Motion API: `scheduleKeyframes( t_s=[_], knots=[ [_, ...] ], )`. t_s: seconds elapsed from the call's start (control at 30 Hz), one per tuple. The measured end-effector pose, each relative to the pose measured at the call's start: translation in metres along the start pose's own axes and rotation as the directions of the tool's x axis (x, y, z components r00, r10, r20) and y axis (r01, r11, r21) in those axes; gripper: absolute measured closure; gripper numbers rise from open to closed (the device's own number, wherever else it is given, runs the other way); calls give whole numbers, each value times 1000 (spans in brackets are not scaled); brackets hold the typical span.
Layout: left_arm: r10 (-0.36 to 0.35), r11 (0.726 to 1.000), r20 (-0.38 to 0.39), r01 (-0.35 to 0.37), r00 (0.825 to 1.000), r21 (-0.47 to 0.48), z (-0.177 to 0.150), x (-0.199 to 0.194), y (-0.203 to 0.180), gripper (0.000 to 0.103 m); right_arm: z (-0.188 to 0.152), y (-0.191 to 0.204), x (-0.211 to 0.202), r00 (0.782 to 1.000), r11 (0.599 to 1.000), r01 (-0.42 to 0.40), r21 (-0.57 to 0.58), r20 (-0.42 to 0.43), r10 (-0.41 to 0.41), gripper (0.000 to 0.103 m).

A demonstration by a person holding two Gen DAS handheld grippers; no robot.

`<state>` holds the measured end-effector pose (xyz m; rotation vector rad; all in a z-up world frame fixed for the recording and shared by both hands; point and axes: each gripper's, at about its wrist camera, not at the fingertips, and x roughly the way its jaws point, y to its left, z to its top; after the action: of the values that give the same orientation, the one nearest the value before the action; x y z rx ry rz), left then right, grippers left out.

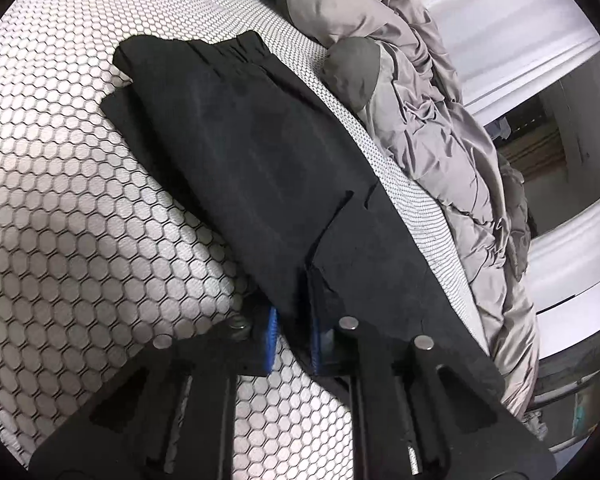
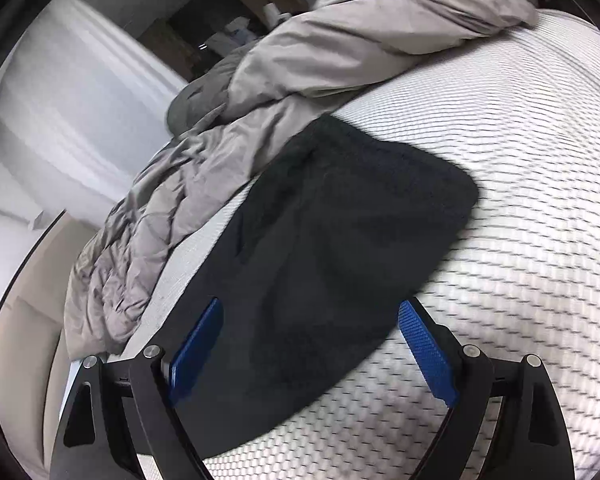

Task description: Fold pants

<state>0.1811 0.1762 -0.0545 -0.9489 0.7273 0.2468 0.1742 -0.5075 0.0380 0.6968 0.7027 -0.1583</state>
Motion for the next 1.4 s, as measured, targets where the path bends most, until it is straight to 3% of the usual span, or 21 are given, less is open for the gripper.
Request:
scheduleKeyframes(
  t_s=[0.1, 0.17, 0.23, 0.3, 0.33, 0.4, 0.43, 0.53, 0.6, 0.77, 0.87, 0.93, 1.0, 1.03, 1.1, 1.13, 1.17, 1.2, 1.27, 1.33, 1.4],
  knots=[
    [-7, 1000, -19, 6, 1000, -29, -2, -3, 8, 92, 4, -20, 2, 1000, 997, 13, 71, -29, -11, 12],
    [-3, 999, -37, 1, 999, -51, -2, 2, 14, 89, 6, -29, 11, 998, 995, -23, 99, -61, 29, 12],
    [-13, 999, -41, 11, 999, -50, 1, 12, 13, 88, 13, -35, 30, 991, 990, -116, 85, -57, 122, 12],
    [-23, 999, -31, 22, 999, -43, 3, 17, 13, 88, 21, -42, 49, 988, 983, -136, 121, -59, 144, 17],
    [-25, 999, -21, 24, 999, -38, 4, 20, 12, 88, 26, -43, 55, 992, 983, -119, 140, -35, 125, 23],
    [-24, 999, -14, 24, 1000, -21, 6, 22, 9, 94, 30, -37, 60, 995, 987, -99, 131, -20, 102, 72],
    [-14, 1000, 4, 14, 1000, -5, 6, 20, 5, 96, 28, -32, 63, 993, 988, -108, 114, -28, 111, 80],
    [4, 999, 36, -5, 999, 42, 9, 10, -4, 100, 25, -16, 56, 999, 998, -51, 34, 10, 50, 86],
    [-5, 998, 47, 3, 999, 55, 12, -4, -5, 100, 23, -8, 42, 998, 998, -63, 15, 33, 62, 88],
    [55, 987, 99, -69, 994, 142, 3, -62, 6, 100, -9, 2, -18, 997, 995, -78, -65, 21, 79, 88],
    [115, 977, 99, -131, 988, 169, -7, -87, 27, 98, -38, 1, -43, 995, 989, -87, -121, -53, 81, 87],
    [117, 980, 79, -128, 990, 154, -8, -95, 38, 94, -56, 2, -46, 992, 977, -44, -211, -122, 18, 84],
    [123, 982, 80, -133, 989, 137, -9, -105, 44, 79, -64, 2, -48, 991, 967, 27, -255, -122, -60, 65],
    [111, 982, 91, -124, 990, 143, -10, -113, 44, 75, -64, 1, -52, 991, 968, 38, -246, -115, -68, 60],
    [85, 980, 141, -109, 986, 169, -16, -133, 40, 45, -64, -2, -66, 995, 980, -2, -198, -94, -17, 53],
    [84, 976, 165, -114, 983, 186, -20, -143, 37, 36, -63, -5, -74, 997, 984, 1, -177, -72, -14, 50],
    [83, 971, 186, -122, 979, 207, -25, -153, 32, 22, -64, -8, -82, 998, 985, 34, -166, -38, -41, 38],
    [83, 965, 199, -129, 977, 227, -29, -160, 29, 17, -66, -13, -93, 994, 982, 106, -153, 16, -105, 25],
    [71, 950, 206, -129, 976, 284, -37, -169, 16, 14, -67, -23, -108, 976, 971, 213, -113, 70, -206, 22],
    [40, 939, 185, -100, 982, 328, -43, -170, 3, 0, -64, -25, -124, 970, 972, 218, -85, 131, -206, 22],
    [6, 926, 159, -66, 987, 372, -48, -163, -15, 1, -51, -18, -124, 977, 976, 182, -115, 136, -166, 22]
  ],
)
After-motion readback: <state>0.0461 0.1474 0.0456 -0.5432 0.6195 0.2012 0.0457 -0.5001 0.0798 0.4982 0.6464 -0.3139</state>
